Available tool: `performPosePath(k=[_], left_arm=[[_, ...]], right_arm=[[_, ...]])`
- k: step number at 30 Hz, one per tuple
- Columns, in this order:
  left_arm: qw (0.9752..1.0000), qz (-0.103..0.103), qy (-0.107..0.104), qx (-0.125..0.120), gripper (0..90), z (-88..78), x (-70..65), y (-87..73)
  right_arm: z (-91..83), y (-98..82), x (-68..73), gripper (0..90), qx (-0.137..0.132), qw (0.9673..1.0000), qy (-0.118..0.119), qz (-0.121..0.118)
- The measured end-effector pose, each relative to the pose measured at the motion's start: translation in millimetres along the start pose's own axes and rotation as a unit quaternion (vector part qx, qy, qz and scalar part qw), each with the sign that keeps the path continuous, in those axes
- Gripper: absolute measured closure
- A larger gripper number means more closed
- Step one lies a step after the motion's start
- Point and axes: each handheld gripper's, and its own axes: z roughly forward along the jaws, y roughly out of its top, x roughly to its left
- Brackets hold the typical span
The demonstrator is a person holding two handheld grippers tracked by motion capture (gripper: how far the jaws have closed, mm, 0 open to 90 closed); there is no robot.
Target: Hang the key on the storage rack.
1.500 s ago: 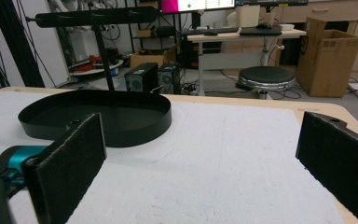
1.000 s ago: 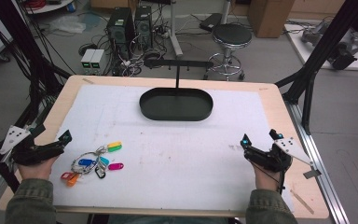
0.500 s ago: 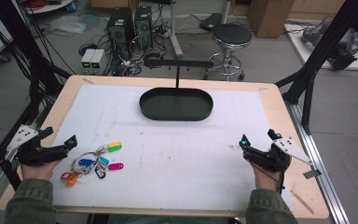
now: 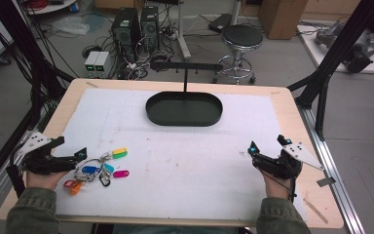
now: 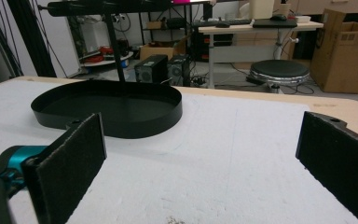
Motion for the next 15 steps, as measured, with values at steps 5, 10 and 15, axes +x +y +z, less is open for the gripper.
performPosePath(k=[5,10,15], left_arm=[[0.9995,0.007,-0.019,0.025,1.7,3.5,-3.8,-0.8],[0.9980,0.008,-0.037,0.051,1.7,7.0,-6.1,-1.9],[0.9947,0.008,-0.066,0.078,1.7,11.6,-10.4,-3.4]], right_arm=[[0.1,0.0,-0.2,0.5,0.000,1.0000,0.000,-0.001],[0.5,-0.2,0.2,0.5,0.003,1.0000,0.002,-0.002],[0.9,-0.2,0.1,0.5,0.004,1.0000,0.003,-0.003]])
